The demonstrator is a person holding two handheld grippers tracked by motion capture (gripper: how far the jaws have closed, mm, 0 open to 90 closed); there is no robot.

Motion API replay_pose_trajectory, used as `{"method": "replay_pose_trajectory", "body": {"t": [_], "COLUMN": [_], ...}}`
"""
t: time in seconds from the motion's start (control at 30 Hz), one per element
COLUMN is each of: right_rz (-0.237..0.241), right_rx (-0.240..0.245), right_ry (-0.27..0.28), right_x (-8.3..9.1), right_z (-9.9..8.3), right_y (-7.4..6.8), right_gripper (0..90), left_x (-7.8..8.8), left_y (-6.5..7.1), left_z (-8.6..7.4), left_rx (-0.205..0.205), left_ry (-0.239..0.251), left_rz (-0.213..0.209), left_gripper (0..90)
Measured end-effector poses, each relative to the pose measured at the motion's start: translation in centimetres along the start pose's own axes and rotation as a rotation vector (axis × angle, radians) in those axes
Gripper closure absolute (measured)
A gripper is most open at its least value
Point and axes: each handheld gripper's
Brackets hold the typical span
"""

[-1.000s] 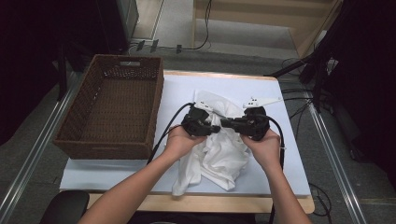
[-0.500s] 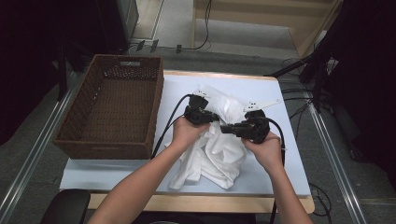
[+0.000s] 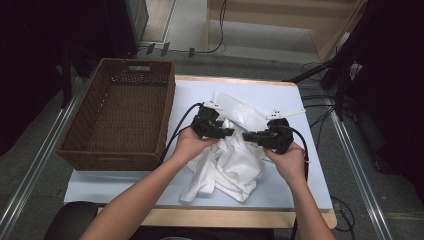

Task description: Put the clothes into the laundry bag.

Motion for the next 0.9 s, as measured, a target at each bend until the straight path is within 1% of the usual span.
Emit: {"method": "replay_pose_trajectory", "body": {"t": [0.03, 0.07, 0.1, 0.13, 0.17, 0.2, 0.23, 0.27, 0.33, 0.37, 0.4, 0.47, 0.5, 0.57, 0.6, 0.63, 0.67, 0.7, 0.73, 0.8, 0.83, 0.87, 0.9], "right_rz": [-0.006, -0.014, -0.018, -0.019, -0.018, -0.019, -0.021, -0.023, -0.025, -0.025, -0.026, -0.029, -0.029, -0.029, -0.029, -0.032, -0.031, -0.029, -0.031, -0.033, -0.034, -0.033, -0.033], "right_rx": [0.003, -0.005, -0.007, -0.013, -0.012, -0.01, -0.01, -0.008, -0.002, -0.003, -0.003, 0.0, -0.004, -0.007, -0.01, -0.009, -0.009, -0.018, -0.02, -0.025, -0.027, -0.026, -0.028], "right_ry": [0.003, 0.004, 0.005, 0.011, 0.011, 0.01, 0.01, 0.01, 0.011, 0.012, 0.012, 0.014, 0.015, 0.016, 0.018, 0.017, 0.017, 0.015, 0.015, 0.01, 0.014, 0.015, 0.015], "right_x": [0.1, 0.2, 0.3, 0.4, 0.4, 0.4, 0.4, 0.4, 0.4, 0.4, 0.4, 0.4, 0.5, 0.5, 0.5, 0.5, 0.5, 0.5, 0.4, 0.4, 0.4, 0.4, 0.4], "right_z": [0.0, 0.0, 0.0, 0.0, 0.0, 0.0, 0.0, 0.1, 0.1, 0.1, 0.1, 0.1, 0.1, 0.1, 0.1, 0.0, 0.0, -0.1, -0.1, -0.2, -0.2, -0.3, -0.3], "right_y": [0.1, 0.2, 0.3, 0.3, 0.3, 0.4, 0.3, 0.3, 0.3, 0.3, 0.3, 0.3, 0.3, 0.4, 0.4, 0.5, 0.7, 0.8, 0.8, 0.9, 0.9, 0.9, 0.9], "right_gripper": [89.7, 89.7, 89.7, 89.7, 89.7, 89.7, 89.7, 89.7, 89.6, 89.6, 89.6, 89.5, 89.5, 89.5, 89.5, 89.5, 89.5, 89.5, 89.5, 89.5, 89.5, 89.5, 89.4], "left_x": [0.9, 1.4, 2.3, 2.5, 2.9, 3.2, 3.1, 2.8, 1.7, 0.6, -0.1, -2.3, -2.9, -4.4, -4.8, -5.5, -6.3, -6.9, -7.3, -7.7, -7.7, -7.7, -7.7], "left_y": [0.3, 0.6, 1.0, 1.2, 1.6, 2.2, 2.8, 3.2, 3.7, 3.9, 4.0, 4.1, 4.1, 4.2, 4.3, 4.2, 4.1, 4.1, 4.0, 3.8, 3.7, 3.5, 3.1], "left_z": [-0.1, -0.1, -0.2, -0.2, -0.3, -0.6, -1.0, -1.4, -2.2, -2.7, -3.0, -3.8, -3.9, -4.0, -4.0, -4.0, -4.1, -4.2, -4.2, -4.3, -4.3, -4.3, -4.3], "left_rx": [-0.004, -0.007, -0.013, -0.011, -0.012, -0.024, -0.041, -0.047, -0.045, -0.046, -0.051, -0.038, -0.037, -0.046, -0.055, -0.059, -0.053, -0.054, -0.065, -0.1, -0.108, -0.113, -0.123], "left_ry": [0.019, 0.029, 0.036, 0.037, 0.027, 0.022, 0.015, 0.002, -0.04, -0.074, -0.09, -0.115, -0.113, -0.099, -0.098, -0.098, -0.111, -0.111, -0.11, -0.095, -0.086, -0.077, -0.073], "left_rz": [-0.01, -0.008, 0.0, -0.007, -0.022, -0.037, -0.037, -0.049, -0.062, -0.065, -0.05, -0.048, -0.043, -0.016, 0.002, 0.018, 0.031, 0.055, 0.071, 0.098, 0.096, 0.095, 0.074], "left_gripper": [48.2, 45.7, 42.2, 37.4, 36.1, 35.8, 35.5, 34.8, 32.9, 32.8, 30.8, 27.9, 25.7, 24.5, 23.5, 23.4, 23.4, 23.9, 26.3, 36.2, 41.5, 49.9, 58.3]}}
Point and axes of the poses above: each handheld gripper's, and its own axes: x roughly backward along the jaws, z roughly out of its top, y roughly to its right
